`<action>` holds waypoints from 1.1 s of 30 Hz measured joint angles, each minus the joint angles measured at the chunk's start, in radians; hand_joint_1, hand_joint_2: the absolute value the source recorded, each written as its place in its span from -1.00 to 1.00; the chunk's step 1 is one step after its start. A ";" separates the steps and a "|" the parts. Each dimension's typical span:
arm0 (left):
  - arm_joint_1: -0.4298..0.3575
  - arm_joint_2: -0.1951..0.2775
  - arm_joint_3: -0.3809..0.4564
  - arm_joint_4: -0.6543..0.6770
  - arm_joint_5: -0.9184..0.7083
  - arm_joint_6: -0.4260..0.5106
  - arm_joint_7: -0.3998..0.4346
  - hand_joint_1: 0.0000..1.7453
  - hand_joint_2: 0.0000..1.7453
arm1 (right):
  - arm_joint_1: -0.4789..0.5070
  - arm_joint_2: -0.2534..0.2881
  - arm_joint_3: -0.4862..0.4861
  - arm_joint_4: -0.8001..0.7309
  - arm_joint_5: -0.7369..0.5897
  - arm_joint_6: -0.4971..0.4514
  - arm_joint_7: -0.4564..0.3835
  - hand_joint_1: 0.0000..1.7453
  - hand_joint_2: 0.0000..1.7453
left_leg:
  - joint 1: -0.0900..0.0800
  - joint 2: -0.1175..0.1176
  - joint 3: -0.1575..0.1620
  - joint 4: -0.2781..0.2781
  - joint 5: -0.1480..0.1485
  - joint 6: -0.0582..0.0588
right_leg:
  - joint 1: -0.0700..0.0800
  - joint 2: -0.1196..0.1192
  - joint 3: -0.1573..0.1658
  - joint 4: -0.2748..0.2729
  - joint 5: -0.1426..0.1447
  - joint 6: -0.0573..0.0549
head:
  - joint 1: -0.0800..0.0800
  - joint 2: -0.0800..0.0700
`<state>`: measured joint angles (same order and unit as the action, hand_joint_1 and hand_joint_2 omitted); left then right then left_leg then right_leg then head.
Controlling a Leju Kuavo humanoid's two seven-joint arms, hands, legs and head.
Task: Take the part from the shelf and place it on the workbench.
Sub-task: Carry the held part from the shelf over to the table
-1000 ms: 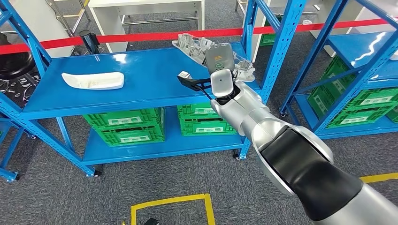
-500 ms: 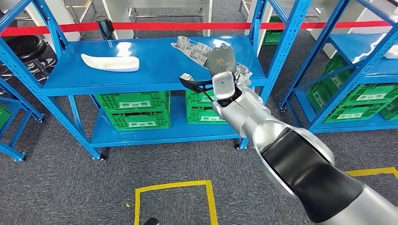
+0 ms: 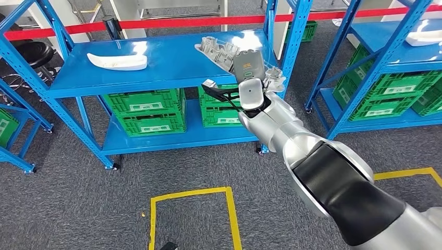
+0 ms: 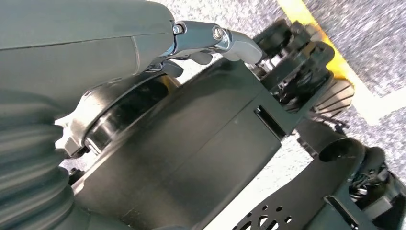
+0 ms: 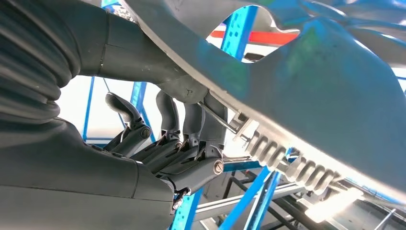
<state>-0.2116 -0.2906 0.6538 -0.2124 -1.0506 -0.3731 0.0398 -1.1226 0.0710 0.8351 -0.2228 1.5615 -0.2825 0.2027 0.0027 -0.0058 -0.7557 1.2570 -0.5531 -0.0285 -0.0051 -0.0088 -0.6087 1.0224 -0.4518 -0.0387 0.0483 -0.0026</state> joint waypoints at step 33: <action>-0.003 0.003 -0.008 -0.001 0.010 0.000 0.006 -1.00 1.00 | -0.032 0.003 0.000 0.000 0.002 -0.014 -0.005 1.00 1.00 | 0.003 0.001 0.021 0.064 0.040 -0.005 | -0.007 0.001 -0.051 0.012 0.029 0.014 | 0.005 0.000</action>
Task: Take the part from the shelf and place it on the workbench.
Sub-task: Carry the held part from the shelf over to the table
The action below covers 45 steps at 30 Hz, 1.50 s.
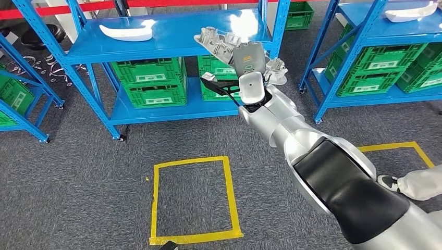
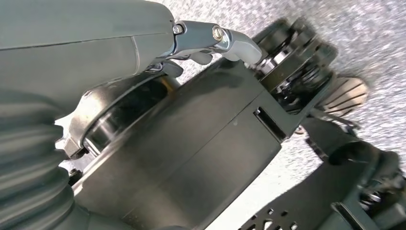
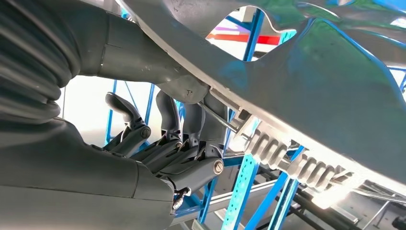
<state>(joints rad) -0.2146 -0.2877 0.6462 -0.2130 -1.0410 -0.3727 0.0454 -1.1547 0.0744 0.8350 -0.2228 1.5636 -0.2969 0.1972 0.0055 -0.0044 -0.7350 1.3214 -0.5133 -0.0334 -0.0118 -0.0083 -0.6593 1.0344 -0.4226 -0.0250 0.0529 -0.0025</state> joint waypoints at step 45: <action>-0.004 0.010 -0.001 0.000 0.011 0.000 -0.023 -1.00 1.00 | 0.018 -0.008 0.000 0.002 -0.010 -0.042 -0.042 1.00 1.00 | -0.008 0.001 0.103 -0.300 0.072 0.060 | -0.004 0.001 -0.084 0.252 -0.096 0.057 | 0.003 0.000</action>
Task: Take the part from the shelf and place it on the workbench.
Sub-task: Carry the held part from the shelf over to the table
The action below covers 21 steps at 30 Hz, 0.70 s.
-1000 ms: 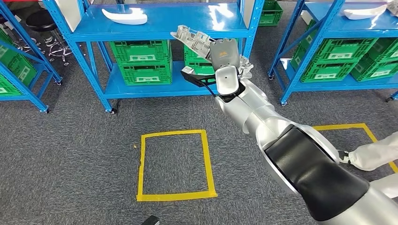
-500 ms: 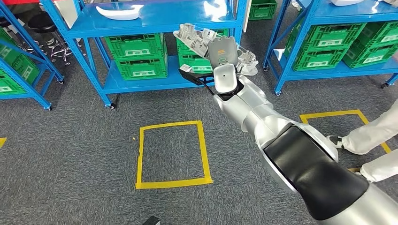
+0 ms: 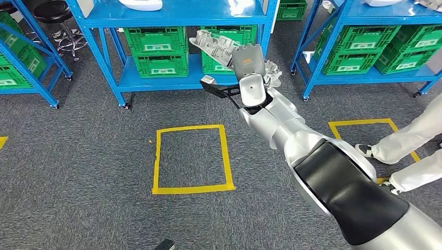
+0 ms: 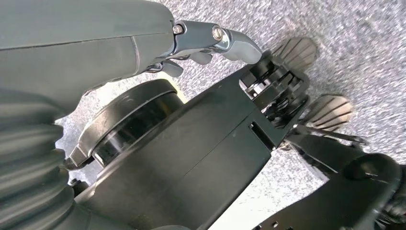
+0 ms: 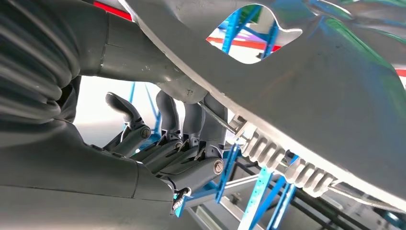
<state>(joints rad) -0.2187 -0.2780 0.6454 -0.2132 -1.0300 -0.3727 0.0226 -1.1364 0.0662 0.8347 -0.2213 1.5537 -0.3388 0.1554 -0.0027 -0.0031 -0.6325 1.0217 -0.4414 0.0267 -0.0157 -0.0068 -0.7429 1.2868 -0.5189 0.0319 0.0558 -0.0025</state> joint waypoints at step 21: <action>-0.006 0.012 0.001 0.000 0.074 0.000 0.023 -1.00 1.00 | 0.391 0.205 -0.141 -0.407 -0.305 -0.342 -0.338 1.00 1.00 | 0.009 -0.002 0.035 0.014 -0.031 -0.055 | 0.012 0.000 0.141 -0.253 0.039 -0.046 | -0.007 0.000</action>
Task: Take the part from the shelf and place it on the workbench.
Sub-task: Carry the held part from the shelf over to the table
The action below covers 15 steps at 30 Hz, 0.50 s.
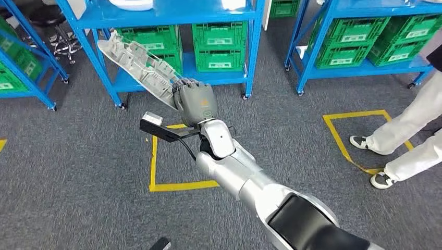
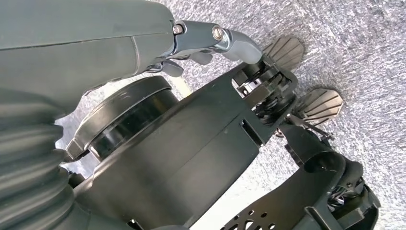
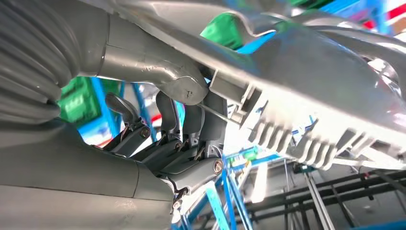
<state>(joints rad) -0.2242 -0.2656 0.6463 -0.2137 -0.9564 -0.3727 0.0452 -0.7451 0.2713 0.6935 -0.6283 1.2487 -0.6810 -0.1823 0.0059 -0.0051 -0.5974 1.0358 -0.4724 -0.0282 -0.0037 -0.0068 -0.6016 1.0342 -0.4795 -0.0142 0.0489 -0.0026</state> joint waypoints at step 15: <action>0.014 0.019 0.022 -0.001 0.041 0.000 -0.037 -1.00 1.00 | 0.237 -0.038 0.118 -0.376 0.004 0.016 0.006 1.00 1.00 | -0.014 -0.003 -0.029 -0.002 0.022 0.050 | -0.014 -0.005 -0.013 -0.023 0.033 0.042 | -0.001 0.000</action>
<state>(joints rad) -0.2104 -0.2463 0.6683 -0.2148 -0.9150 -0.3727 0.0079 -0.5078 0.2334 0.8111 -1.0038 1.2523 -0.6653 -0.1763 -0.0081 -0.0077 -0.6264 1.0334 -0.4504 0.0221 -0.0177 -0.0122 -0.6144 1.0114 -0.4463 0.0278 0.0483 -0.0027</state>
